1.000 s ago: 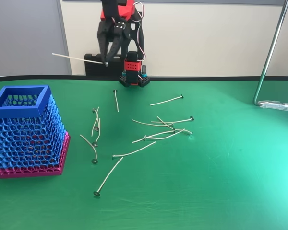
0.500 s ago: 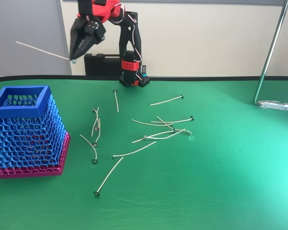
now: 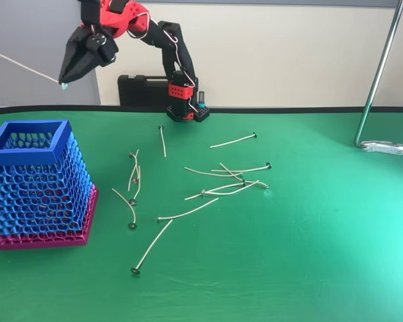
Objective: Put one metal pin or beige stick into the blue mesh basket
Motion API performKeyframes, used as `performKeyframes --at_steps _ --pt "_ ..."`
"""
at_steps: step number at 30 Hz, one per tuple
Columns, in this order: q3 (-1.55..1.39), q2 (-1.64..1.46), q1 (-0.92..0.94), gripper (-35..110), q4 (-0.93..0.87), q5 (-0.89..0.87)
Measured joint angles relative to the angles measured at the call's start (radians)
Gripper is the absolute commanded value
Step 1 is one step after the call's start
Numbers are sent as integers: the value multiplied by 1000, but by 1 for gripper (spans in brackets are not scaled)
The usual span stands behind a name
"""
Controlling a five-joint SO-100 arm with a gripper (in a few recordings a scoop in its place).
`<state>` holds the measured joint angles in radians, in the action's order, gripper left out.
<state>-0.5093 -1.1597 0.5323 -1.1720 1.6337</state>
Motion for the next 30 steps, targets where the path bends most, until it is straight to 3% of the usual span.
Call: performKeyframes --at_steps 6,12,22,30 --pt "61 98 -9 1 52 23" --pt "-26 153 -18 1 318 87" --pt "-130 207 -18 1 534 146" --pt "-132 256 -18 2 592 163"
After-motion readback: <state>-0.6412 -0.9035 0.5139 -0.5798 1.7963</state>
